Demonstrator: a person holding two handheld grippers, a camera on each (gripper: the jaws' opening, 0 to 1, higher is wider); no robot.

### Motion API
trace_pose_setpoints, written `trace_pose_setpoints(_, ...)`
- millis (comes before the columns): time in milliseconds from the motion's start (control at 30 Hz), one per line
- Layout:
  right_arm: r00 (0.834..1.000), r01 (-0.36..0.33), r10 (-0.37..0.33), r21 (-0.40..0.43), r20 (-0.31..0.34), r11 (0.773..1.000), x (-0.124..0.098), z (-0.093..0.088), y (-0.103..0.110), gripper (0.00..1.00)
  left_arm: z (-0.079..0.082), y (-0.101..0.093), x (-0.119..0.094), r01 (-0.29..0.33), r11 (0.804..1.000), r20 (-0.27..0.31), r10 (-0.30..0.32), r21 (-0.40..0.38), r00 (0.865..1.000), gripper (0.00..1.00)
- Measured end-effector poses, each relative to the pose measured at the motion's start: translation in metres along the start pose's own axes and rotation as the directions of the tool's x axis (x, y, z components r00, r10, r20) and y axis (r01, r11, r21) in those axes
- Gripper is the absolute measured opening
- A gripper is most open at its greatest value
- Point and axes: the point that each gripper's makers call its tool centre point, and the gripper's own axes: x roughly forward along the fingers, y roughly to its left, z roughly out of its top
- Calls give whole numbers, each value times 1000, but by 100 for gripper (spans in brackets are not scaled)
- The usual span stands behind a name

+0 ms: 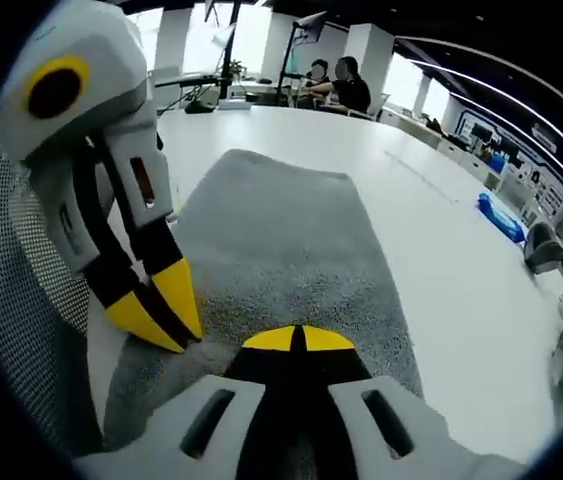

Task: Fold the towel on the table until its edges align and the towel forms a compact rectangular stack.

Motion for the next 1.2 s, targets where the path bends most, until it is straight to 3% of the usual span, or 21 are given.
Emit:
trace_pose_setpoints(133,1000,6,-8,73,19,997,-1,-3,-5,0,-2,4,-1,-18,1000,-12,18,-3,1000,4)
trace_pose_setpoints(333,999,41,-40,58,-4,997,-4,-8,-11,0,-6,12,-3,-53,998,-27,53,-22,998,3)
trace_pose_setpoints(467,999,41,-44,128,16,991,-5,-10,-15,0,-9,16,-4,-77,997,-41,76,-17,996,3)
trace_pose_setpoints(600,998,61,-60,104,-6,993,-7,-13,-19,0,-11,21,-4,-100,995,-48,99,-18,994,2)
trace_pose_setpoints(733,998,62,-64,155,9,986,-8,-14,-21,0,-14,26,-6,-123,992,-63,123,-4,990,2)
trace_pose_setpoints(1000,997,72,-71,126,-8,989,-9,-15,-21,0,-19,35,-9,-166,986,-83,166,9,983,1)
trace_pose_setpoints(1200,997,73,-72,125,-13,989,-10,-16,-21,0,-25,46,-13,-211,978,-112,211,12,971,1)
